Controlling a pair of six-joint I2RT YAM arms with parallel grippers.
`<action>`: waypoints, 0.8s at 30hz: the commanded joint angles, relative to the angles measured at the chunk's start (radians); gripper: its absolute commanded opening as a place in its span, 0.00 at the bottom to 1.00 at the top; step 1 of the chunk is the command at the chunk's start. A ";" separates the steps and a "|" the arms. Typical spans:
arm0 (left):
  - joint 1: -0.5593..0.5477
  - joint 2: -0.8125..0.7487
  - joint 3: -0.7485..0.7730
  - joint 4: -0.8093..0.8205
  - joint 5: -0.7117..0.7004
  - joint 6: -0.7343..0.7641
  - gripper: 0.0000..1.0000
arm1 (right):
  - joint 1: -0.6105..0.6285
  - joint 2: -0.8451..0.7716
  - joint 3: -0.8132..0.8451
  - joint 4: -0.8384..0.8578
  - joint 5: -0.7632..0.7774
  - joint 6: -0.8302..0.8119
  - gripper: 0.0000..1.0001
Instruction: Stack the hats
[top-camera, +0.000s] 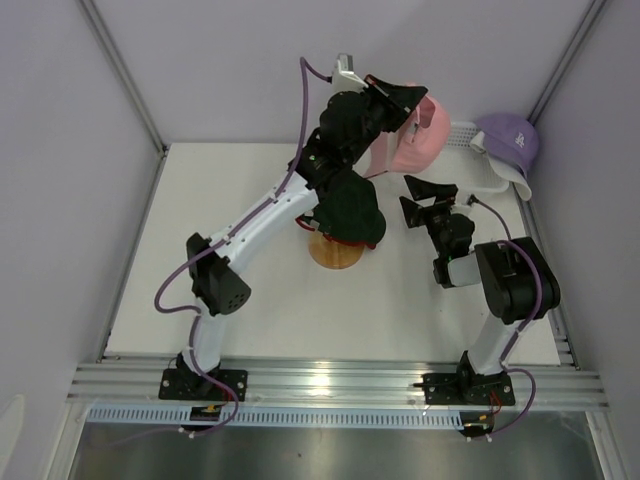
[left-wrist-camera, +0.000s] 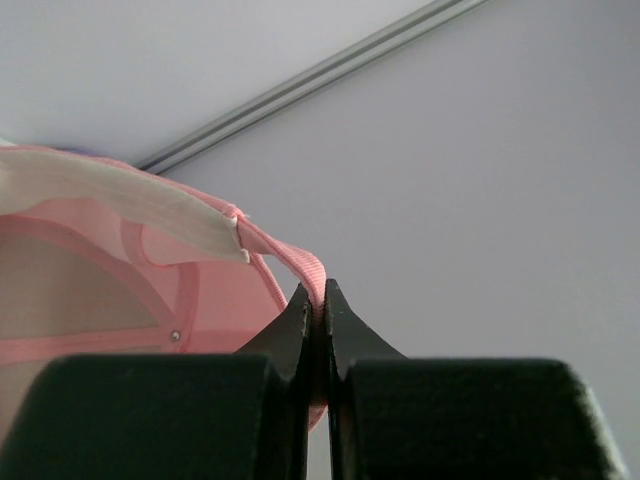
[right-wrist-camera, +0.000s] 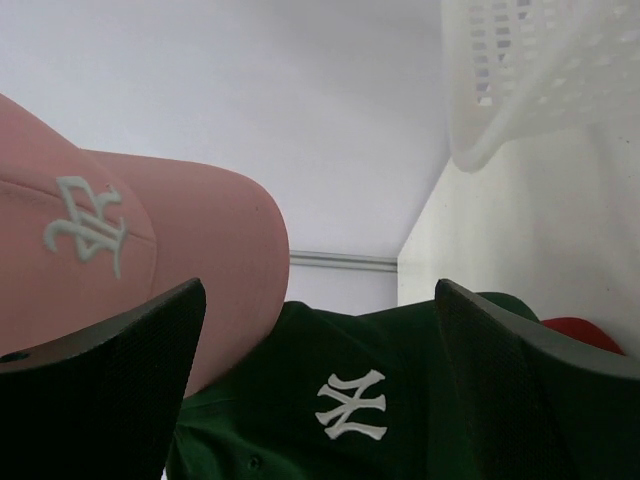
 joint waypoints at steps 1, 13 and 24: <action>-0.021 0.026 0.092 0.153 -0.048 -0.023 0.01 | -0.010 -0.047 0.018 0.269 0.028 -0.018 0.99; -0.066 0.168 0.200 0.290 -0.130 -0.158 0.01 | -0.124 -0.156 -0.131 0.269 0.058 0.095 0.99; -0.093 0.189 0.194 0.335 -0.131 -0.196 0.01 | -0.111 -0.246 -0.303 0.269 0.100 0.232 0.99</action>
